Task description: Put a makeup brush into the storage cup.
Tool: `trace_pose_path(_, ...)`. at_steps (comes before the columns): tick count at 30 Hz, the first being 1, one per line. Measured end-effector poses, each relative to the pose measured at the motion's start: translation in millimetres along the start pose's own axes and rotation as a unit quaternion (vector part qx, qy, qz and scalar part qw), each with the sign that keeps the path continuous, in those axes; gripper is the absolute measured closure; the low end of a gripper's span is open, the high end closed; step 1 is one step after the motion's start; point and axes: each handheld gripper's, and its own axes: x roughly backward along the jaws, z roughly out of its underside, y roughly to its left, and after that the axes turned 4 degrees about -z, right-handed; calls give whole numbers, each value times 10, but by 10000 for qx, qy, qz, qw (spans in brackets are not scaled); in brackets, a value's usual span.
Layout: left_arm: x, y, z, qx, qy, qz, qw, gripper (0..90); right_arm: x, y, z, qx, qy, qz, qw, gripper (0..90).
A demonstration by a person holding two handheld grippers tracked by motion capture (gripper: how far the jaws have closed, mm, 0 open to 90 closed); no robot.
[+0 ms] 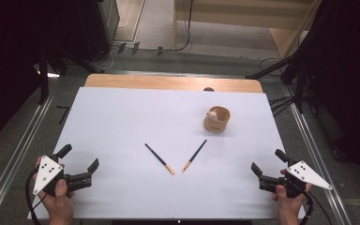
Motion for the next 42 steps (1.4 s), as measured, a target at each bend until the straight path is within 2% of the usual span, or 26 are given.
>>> trace_pose_path(3,10,2,-7,31,-19,-15,10000,0,-28,20,-14,11,-3,-19,10000,0)
trace_pose_path(8,27,-3,-11,51,-11,-94,9999,0,-121,129,-103,94,31,-64,9999,0)
trace_pose_path(13,28,-8,-23,86,-37,-148,9998,0,-212,186,-192,-29,138,-143,9998,1)
trace_pose_path(14,25,-11,-22,75,-30,-130,9999,0,-267,206,-235,-93,266,-150,9995,23)
trace_pose_path(16,15,-29,-21,44,-8,-87,10000,0,-288,216,-252,-102,292,-172,9994,32)
trace_pose_path(23,-7,-87,-44,-48,-28,-34,10000,0,-515,354,-395,12,359,-435,9984,35)
trace_pose_path(25,-9,-92,-46,-72,-25,-19,10000,0,-553,378,-412,45,388,-447,9982,37)
trace_pose_path(28,-15,-103,-44,-113,-15,2,9999,0,-716,490,-478,128,482,-475,9976,63)
trace_pose_path(33,-20,-106,-43,-130,-23,35,9999,0,-845,599,-523,178,536,-498,9972,103)
trace_pose_path(36,-14,-104,-45,-147,-5,40,9999,0,-965,691,-558,255,697,-541,9958,128)
trace_pose_path(39,-13,-105,-45,-137,-9,39,9999,0,-1021,729,-567,274,802,-541,9949,144)
trace_pose_path(40,-15,-108,-46,-147,-9,40,9999,0,-1084,758,-572,261,947,-564,9936,146)
trace_pose_path(42,-17,-112,-45,-141,-16,42,9999,0,-1118,772,-573,237,1016,-586,9928,146)
